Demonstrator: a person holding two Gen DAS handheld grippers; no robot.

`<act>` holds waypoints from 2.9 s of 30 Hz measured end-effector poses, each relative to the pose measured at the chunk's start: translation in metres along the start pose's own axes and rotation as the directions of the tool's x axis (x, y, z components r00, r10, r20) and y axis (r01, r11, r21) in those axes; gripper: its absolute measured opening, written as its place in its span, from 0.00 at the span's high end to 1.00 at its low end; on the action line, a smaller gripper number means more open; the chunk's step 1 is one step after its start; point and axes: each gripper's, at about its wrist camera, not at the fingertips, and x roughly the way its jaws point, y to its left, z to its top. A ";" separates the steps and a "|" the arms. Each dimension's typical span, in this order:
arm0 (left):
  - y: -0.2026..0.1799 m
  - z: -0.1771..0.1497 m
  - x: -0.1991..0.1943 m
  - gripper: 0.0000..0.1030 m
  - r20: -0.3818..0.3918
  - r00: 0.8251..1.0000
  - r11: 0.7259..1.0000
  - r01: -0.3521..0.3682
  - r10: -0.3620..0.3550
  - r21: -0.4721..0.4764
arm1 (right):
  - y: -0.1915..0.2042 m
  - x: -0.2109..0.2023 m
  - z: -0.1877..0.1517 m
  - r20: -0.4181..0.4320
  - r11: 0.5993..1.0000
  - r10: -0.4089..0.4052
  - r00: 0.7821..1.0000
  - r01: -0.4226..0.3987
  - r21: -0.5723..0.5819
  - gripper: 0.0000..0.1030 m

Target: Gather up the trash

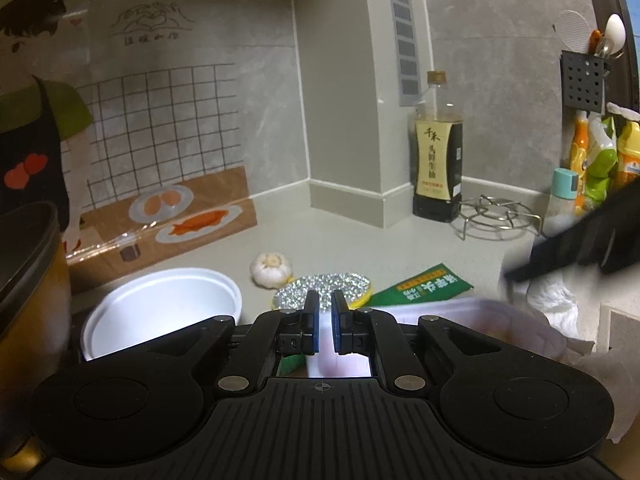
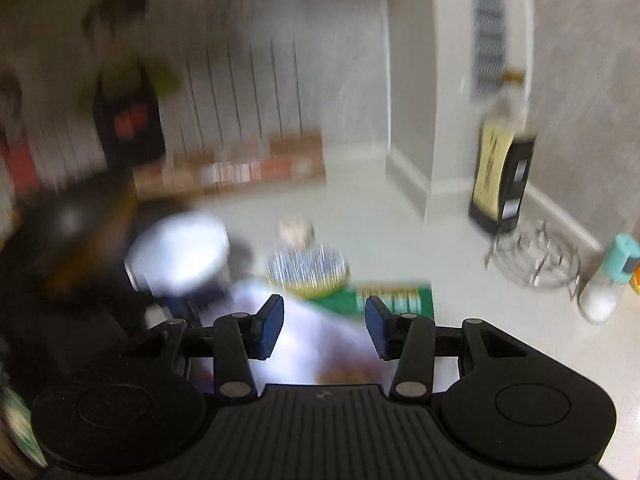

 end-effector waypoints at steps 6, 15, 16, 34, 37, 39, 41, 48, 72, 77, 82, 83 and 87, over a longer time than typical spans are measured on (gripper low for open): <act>-0.004 -0.001 -0.012 0.91 0.048 0.999 0.998 0.004 -0.007 0.064 | -0.003 0.051 -0.022 -0.149 1.000 0.024 0.989 -0.024 -0.003 0.59; -0.004 0.000 0.018 0.89 -0.060 0.998 1.000 -0.009 0.010 0.017 | 0.001 0.071 -0.037 -0.157 0.997 -0.057 0.986 0.047 -0.065 0.52; -0.002 -0.001 0.023 0.89 -0.086 0.996 1.000 -0.003 0.003 -0.003 | 0.003 0.073 -0.037 -0.154 0.994 -0.075 0.985 0.062 -0.086 0.52; 0.027 0.001 0.014 0.89 -0.135 0.988 0.986 0.049 -0.070 -0.158 | 0.015 0.108 -0.007 -0.256 0.980 -0.154 0.954 0.113 -0.166 0.61; 0.029 0.002 -0.001 0.89 -0.121 0.988 0.981 0.074 -0.097 -0.178 | 0.012 0.110 -0.002 -0.256 0.988 -0.134 0.957 0.108 -0.114 0.62; 0.028 0.001 -0.009 0.89 -0.124 0.987 0.981 0.084 -0.107 -0.176 | 0.009 0.110 0.002 -0.256 0.995 -0.088 0.963 0.075 -0.060 0.62; 0.027 -0.001 -0.011 0.89 -0.138 0.984 0.982 0.091 -0.115 -0.168 | 0.008 0.108 0.006 -0.245 0.998 -0.053 0.968 0.048 -0.028 0.63; 0.037 -0.005 -0.003 0.89 -0.162 0.979 0.974 0.084 -0.120 -0.212 | 0.009 0.084 0.019 -0.178 1.000 -0.020 0.984 0.021 0.001 0.71; 0.046 -0.008 0.036 0.89 -0.236 0.957 0.947 0.090 -0.168 -0.309 | -0.155 0.032 -0.034 -0.022 0.952 -0.137 0.990 0.138 0.272 0.87; 0.047 -0.006 0.039 0.87 -0.265 0.955 0.955 0.049 -0.130 -0.293 | -0.118 0.005 -0.043 0.097 0.977 -0.180 0.979 0.166 0.133 0.53; 0.045 0.000 0.038 0.86 -0.240 0.968 0.956 0.006 -0.080 -0.295 | -0.085 -0.028 -0.059 0.165 0.987 -0.160 0.973 0.159 0.019 0.35; 0.047 0.003 0.034 0.86 -0.222 0.970 0.950 0.027 -0.101 -0.312 | -0.082 -0.031 -0.062 0.159 0.988 -0.152 0.975 0.152 0.015 0.33; 0.051 0.012 0.026 0.85 -0.241 0.967 0.954 0.004 -0.079 -0.299 | -0.075 -0.038 -0.070 0.108 0.988 -0.156 0.982 0.155 0.018 0.32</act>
